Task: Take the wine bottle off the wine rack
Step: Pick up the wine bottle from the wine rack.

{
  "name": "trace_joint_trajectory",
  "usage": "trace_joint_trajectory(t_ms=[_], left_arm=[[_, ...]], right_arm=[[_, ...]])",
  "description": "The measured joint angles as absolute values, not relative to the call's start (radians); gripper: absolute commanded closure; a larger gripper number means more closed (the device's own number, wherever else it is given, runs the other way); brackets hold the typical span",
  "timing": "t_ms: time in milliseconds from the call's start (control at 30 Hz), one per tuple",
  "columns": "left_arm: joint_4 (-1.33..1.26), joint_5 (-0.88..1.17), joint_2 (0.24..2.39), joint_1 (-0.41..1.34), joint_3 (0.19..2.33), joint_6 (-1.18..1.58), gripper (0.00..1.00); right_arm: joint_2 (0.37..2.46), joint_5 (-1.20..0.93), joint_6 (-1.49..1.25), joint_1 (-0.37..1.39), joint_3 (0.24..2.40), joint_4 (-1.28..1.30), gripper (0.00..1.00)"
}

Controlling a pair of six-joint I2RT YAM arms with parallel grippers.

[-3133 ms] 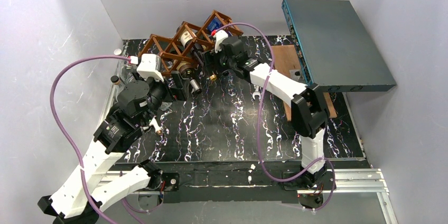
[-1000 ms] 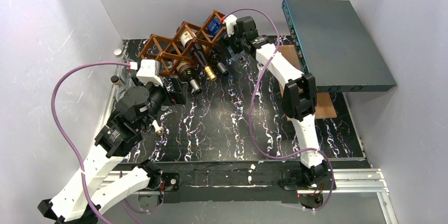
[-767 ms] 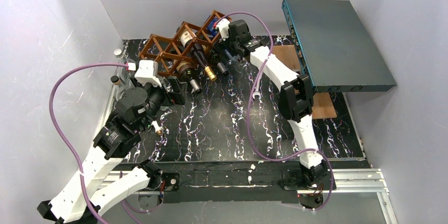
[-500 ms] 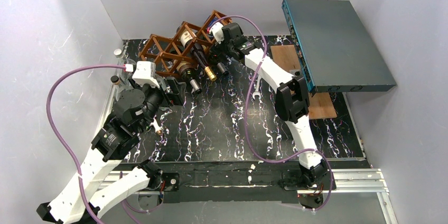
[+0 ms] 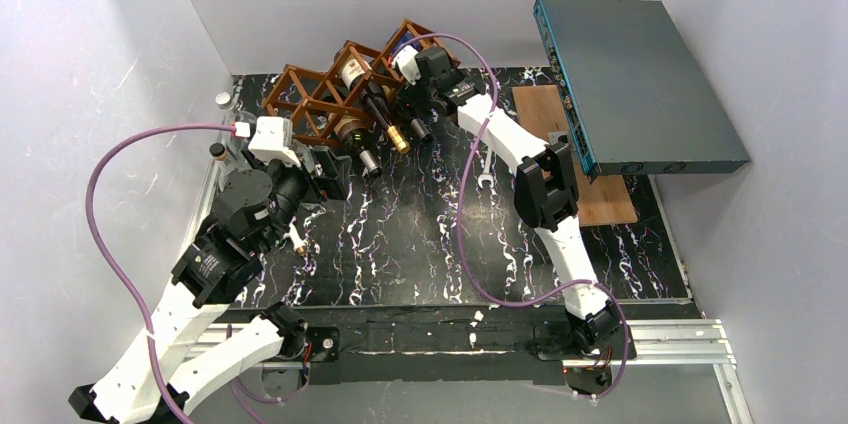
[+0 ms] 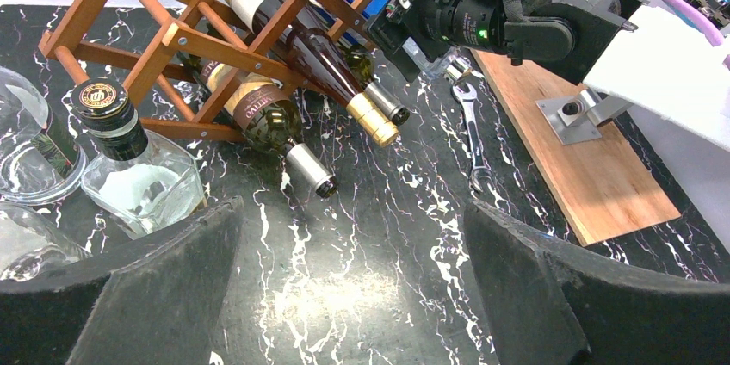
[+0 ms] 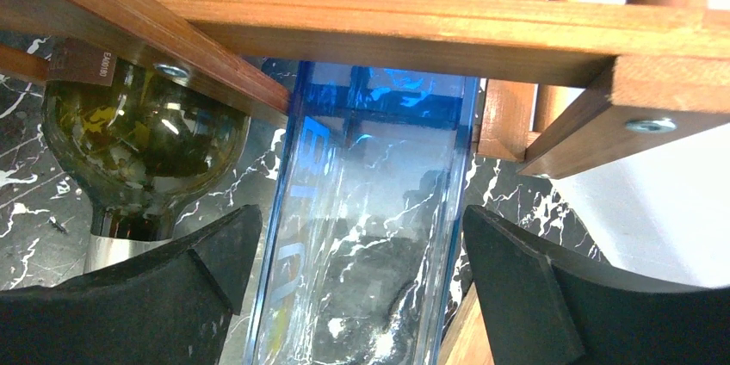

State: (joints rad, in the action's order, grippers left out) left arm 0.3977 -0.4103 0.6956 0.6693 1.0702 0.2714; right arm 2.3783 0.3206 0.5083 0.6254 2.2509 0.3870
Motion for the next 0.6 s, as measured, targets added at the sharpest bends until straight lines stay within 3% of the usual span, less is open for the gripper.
trace_joint_trajectory(t_ms=[300,600], left_arm=[[0.398,-0.410,0.696,0.669,1.070,0.273,0.02],[0.398,-0.410,0.693,0.669,1.070,0.273,0.02]], right_arm=[[2.384,0.347,0.537,0.631,2.251,0.364,0.24],[2.384,0.389,0.561,0.640,2.231,0.313,0.71]])
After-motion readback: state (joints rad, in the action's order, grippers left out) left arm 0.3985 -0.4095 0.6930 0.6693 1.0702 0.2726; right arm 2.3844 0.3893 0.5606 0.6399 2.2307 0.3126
